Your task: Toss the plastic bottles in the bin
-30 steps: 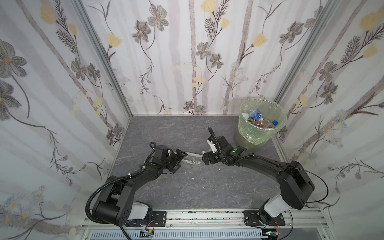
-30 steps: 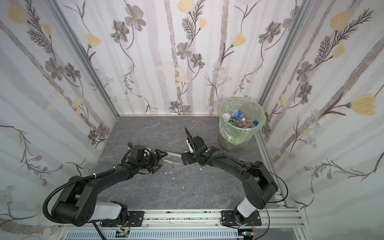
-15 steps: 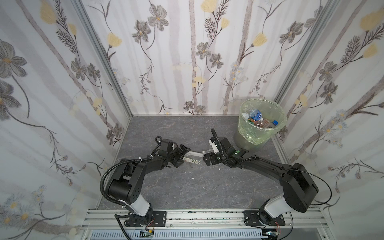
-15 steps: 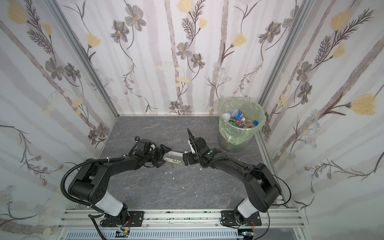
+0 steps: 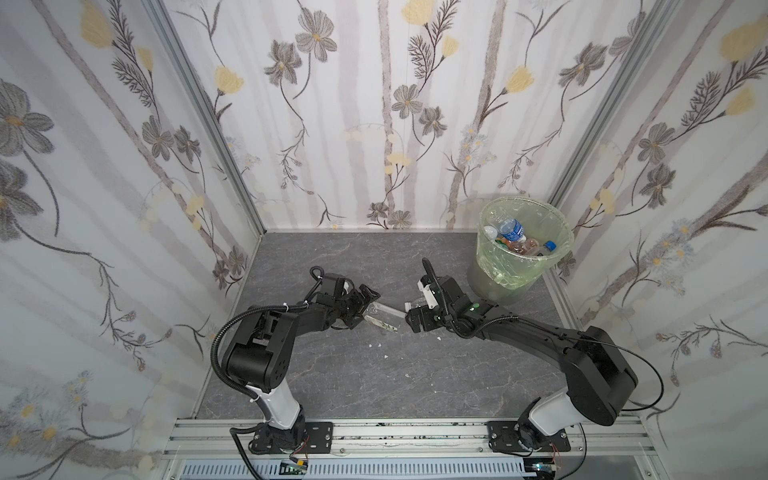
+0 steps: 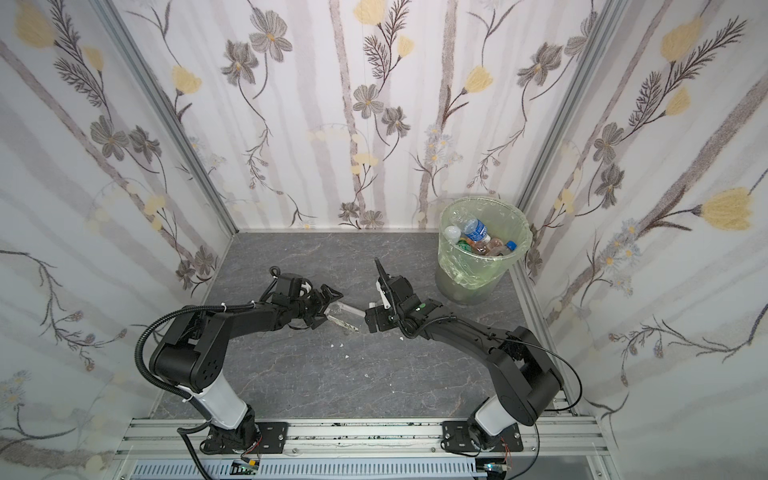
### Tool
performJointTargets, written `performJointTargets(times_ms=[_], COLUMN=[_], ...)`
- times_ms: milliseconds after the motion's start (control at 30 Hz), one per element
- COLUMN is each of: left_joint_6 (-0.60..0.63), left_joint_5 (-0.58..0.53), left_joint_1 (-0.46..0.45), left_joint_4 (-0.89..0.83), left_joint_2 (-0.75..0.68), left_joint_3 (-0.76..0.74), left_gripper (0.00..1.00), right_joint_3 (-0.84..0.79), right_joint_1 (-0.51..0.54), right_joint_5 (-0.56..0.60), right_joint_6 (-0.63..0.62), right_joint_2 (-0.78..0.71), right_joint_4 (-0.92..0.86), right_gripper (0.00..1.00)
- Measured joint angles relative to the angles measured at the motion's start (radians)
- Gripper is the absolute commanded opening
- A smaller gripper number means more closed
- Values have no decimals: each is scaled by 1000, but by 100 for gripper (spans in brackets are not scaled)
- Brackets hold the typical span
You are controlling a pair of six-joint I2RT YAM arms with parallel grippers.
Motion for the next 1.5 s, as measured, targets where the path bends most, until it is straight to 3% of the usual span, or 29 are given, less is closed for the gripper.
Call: performJointTargets(times_ms=[667,1033,1500], left_joint_6=[155,197,219], left_joint_5=[-148,-227,-276], left_joint_1=[6,-37,-51], left_joint_4=[-23,-4,11], left_joint_2=[55,83,114], left_joint_3=[65,83,91], left_gripper=[79,76,43], right_joint_3=[-20,-46,-68], right_joint_1=[0,0,0], right_joint_5=[-8,-7,-3], right_joint_6=[7,15,21], right_joint_2=[-4,-13,-23], right_joint_4=[39,55,79], right_gripper=[100,100,100])
